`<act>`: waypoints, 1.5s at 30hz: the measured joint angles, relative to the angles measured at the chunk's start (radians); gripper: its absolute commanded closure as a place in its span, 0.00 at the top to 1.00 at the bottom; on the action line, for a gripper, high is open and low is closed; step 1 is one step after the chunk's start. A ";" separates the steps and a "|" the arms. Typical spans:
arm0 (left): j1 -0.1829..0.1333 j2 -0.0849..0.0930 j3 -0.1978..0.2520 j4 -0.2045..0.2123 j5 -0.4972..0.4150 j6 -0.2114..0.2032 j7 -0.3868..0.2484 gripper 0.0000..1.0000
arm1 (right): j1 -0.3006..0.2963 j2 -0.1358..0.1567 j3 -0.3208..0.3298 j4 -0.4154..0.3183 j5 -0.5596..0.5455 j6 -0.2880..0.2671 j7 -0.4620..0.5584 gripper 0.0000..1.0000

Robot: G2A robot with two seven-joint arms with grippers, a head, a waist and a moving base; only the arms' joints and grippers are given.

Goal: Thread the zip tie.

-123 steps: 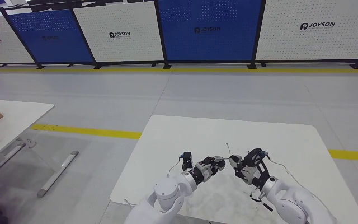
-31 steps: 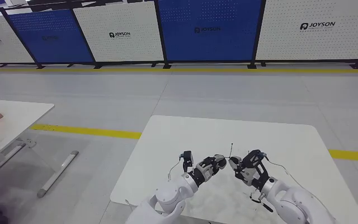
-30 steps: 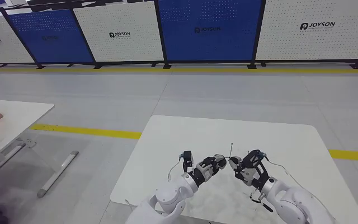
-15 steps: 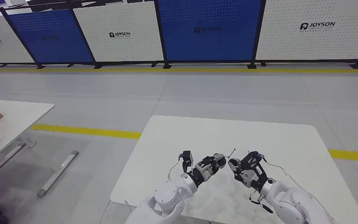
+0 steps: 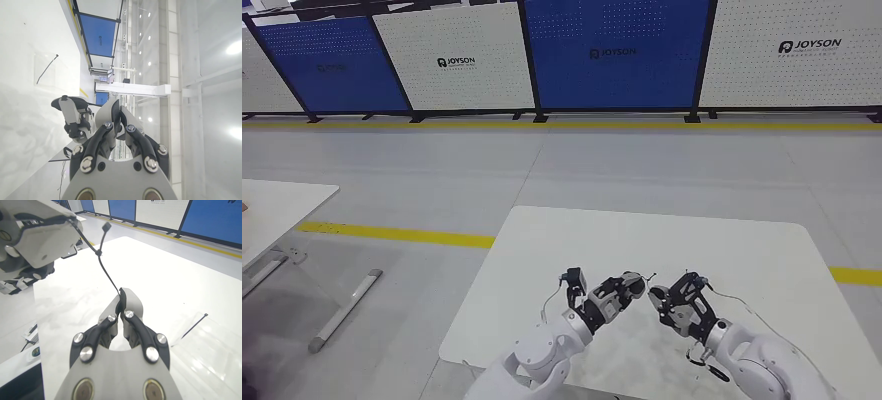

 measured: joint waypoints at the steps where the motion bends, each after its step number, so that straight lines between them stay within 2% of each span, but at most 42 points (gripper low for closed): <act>1: 0.001 0.000 -0.001 -0.002 0.000 -0.001 -0.001 0.00 | 0.001 0.000 -0.002 0.001 -0.001 0.000 0.002 0.00; 18: 0.016 0.007 -0.007 -0.024 -0.005 -0.011 -0.008 0.00 | 0.016 -0.003 -0.020 0.011 -0.005 0.000 0.017 0.00; 19: 0.016 0.008 -0.007 -0.024 -0.005 -0.011 -0.008 0.00 | 0.016 -0.003 -0.019 0.010 -0.001 0.000 0.015 0.40; 20: 0.016 0.008 -0.007 -0.024 -0.005 -0.011 -0.008 0.00 | 0.016 -0.003 -0.017 0.010 0.006 0.000 0.011 1.00; 30: 0.003 0.008 -0.001 -0.009 -0.003 0.013 0.014 0.00 | -0.002 0.003 0.019 -0.005 0.034 0.000 -0.032 1.00; 37: -0.001 0.008 0.001 -0.003 -0.001 0.006 0.036 0.00 | -0.052 0.014 0.085 -0.019 0.059 0.001 -0.143 1.00; 42: -0.003 0.007 0.004 -0.001 -0.014 0.007 0.042 0.00 | -0.094 0.021 0.138 -0.039 0.019 0.058 -0.173 1.00; 45: -0.003 0.007 0.004 -0.001 -0.014 0.007 0.042 0.00 | -0.094 0.021 0.137 -0.039 0.019 0.058 -0.173 1.00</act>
